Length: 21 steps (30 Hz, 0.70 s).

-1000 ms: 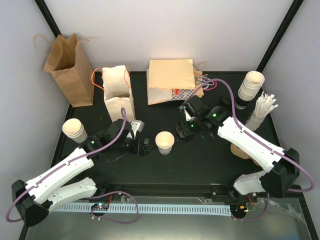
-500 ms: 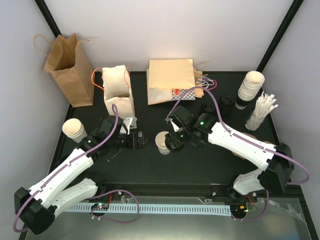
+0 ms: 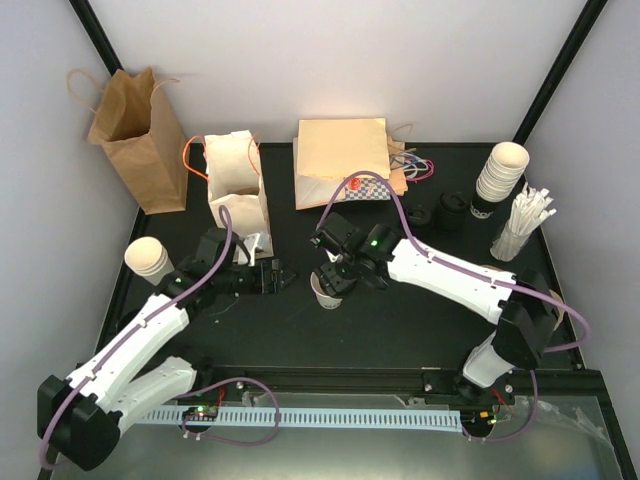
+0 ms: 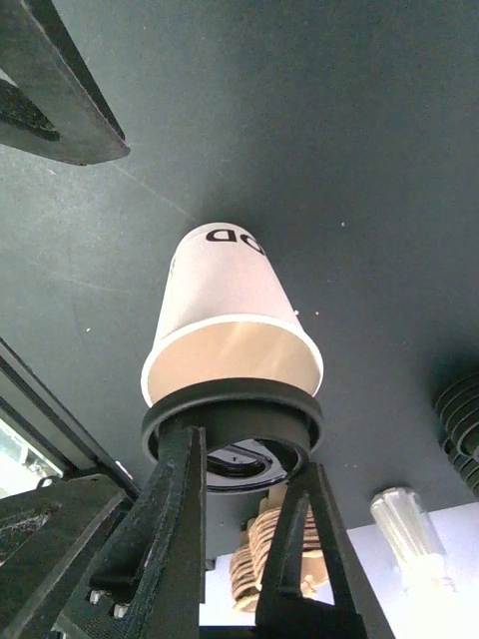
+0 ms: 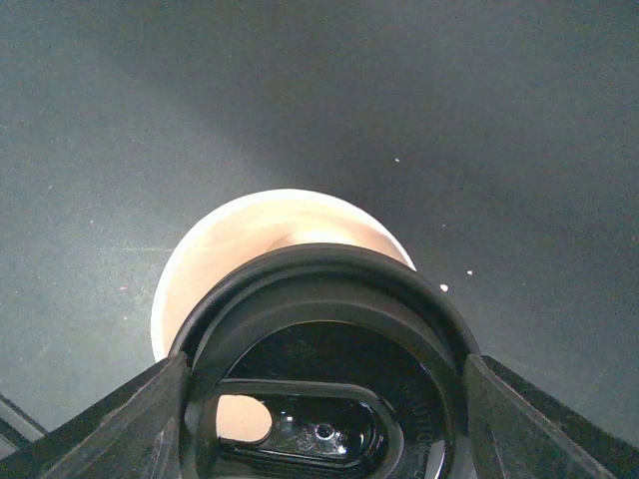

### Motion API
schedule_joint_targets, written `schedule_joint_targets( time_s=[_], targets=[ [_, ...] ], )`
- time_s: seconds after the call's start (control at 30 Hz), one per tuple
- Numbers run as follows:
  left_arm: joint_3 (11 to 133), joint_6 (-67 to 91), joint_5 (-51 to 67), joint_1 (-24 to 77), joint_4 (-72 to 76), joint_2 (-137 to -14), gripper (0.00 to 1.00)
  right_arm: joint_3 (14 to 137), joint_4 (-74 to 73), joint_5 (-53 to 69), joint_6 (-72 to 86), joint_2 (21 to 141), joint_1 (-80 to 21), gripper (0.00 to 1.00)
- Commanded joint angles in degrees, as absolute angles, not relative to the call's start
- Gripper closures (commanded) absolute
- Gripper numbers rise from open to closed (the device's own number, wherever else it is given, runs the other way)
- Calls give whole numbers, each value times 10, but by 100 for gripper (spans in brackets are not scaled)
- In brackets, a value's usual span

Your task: Pack the takeout coffee

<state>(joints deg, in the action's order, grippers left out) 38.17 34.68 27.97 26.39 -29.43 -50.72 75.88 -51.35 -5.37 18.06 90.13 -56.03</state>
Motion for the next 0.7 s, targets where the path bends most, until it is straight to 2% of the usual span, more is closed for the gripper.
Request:
schedule_joint_targets(
  time_s=[0.0,0.3,0.43,0.67],
  targets=[
    [383,340,324,252,-276,-524,13,782,-498,-82,169,916,-569,26],
    [381,339,342,243,-265,-548,25,798,-493,-83,164,943,-581,26],
    [366,343,351,240,-243,-566,36,798,-488,-81,163,947,-582,26],
    [352,343,348,239,-219,-591,47,800,-487,-82,159,962,-582,26]
  ],
)
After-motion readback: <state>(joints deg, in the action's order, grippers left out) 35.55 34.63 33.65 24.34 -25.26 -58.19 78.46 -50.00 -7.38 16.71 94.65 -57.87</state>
